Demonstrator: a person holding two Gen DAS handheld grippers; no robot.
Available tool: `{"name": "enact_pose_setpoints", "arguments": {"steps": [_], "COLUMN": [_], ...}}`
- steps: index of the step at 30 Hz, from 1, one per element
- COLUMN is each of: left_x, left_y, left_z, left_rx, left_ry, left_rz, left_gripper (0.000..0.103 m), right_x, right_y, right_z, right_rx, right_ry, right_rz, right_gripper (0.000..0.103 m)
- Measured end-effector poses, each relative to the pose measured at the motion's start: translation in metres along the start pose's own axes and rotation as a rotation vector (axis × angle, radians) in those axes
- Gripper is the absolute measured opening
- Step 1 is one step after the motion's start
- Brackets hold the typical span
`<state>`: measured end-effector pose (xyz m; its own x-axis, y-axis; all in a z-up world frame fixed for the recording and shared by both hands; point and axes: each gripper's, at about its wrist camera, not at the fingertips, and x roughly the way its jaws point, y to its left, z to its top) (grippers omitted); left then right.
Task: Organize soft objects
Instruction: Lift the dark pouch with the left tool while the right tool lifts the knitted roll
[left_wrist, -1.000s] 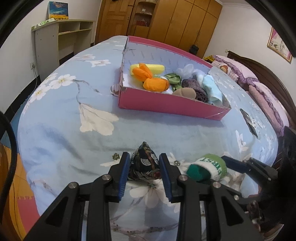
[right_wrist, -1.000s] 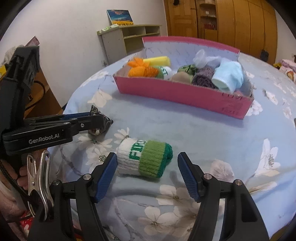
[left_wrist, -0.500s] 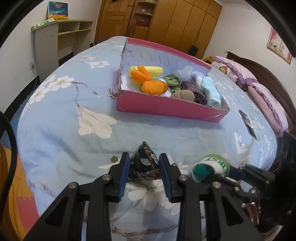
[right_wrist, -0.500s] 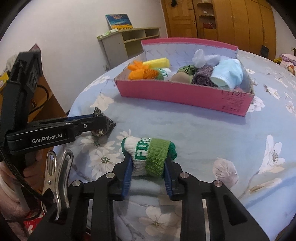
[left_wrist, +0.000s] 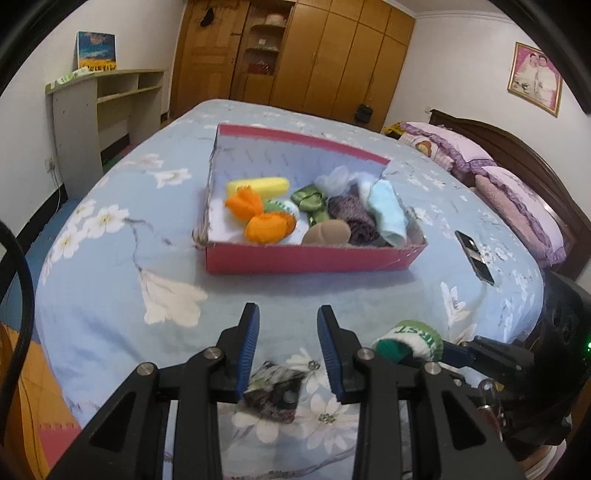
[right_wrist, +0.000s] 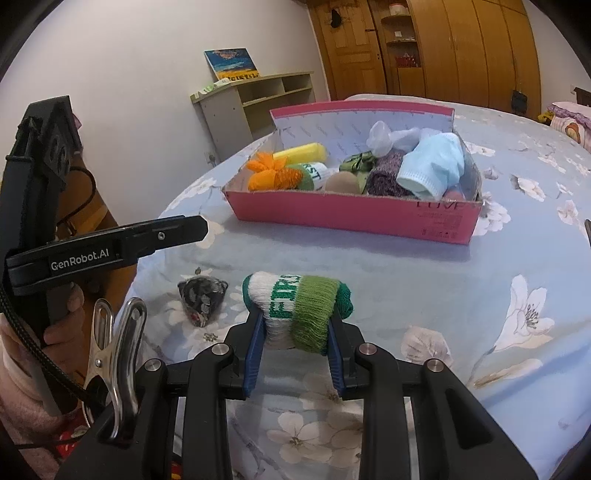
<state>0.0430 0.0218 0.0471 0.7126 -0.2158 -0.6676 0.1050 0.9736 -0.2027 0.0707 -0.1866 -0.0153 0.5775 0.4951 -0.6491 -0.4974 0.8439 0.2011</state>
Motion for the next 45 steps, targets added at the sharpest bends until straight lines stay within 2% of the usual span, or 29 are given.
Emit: {"name": "enact_pose_setpoints", "arguments": {"steps": [7, 11, 12, 20, 23, 32, 38, 45], "left_x": [0.002, 0.004, 0.004, 0.021, 0.029, 0.043, 0.041, 0.025], "left_y": [0.002, -0.002, -0.002, -0.005, -0.006, 0.001, 0.004, 0.004], "left_z": [-0.007, -0.016, -0.018, -0.037, -0.041, -0.047, -0.046, -0.036], "left_rx": [0.002, 0.024, 0.030, 0.055, 0.069, 0.049, 0.034, 0.024], "left_ry": [0.039, 0.074, 0.082, 0.151, 0.160, 0.196, 0.185, 0.133], "left_rz": [-0.003, 0.022, 0.035, 0.067, 0.108, 0.146, 0.131, 0.094], "left_gripper": [0.035, 0.054, 0.054, 0.054, 0.054, 0.053, 0.045, 0.043], "right_x": [-0.001, -0.001, -0.002, -0.001, -0.002, -0.002, -0.003, -0.009], "right_y": [-0.006, -0.007, -0.007, -0.008, -0.010, -0.011, -0.010, -0.010], "right_z": [0.000, 0.000, 0.000, -0.003, -0.003, -0.004, -0.004, 0.000], "right_rx": [0.036, 0.038, 0.039, 0.050, 0.058, 0.064, 0.063, 0.056], "right_ry": [-0.001, -0.001, -0.004, -0.003, -0.005, -0.004, -0.009, -0.017], "right_rz": [0.013, 0.010, 0.010, 0.008, 0.008, 0.007, 0.003, -0.001], "right_gripper": [0.031, 0.031, 0.031, 0.031, 0.031, 0.031, 0.031, 0.031]}}
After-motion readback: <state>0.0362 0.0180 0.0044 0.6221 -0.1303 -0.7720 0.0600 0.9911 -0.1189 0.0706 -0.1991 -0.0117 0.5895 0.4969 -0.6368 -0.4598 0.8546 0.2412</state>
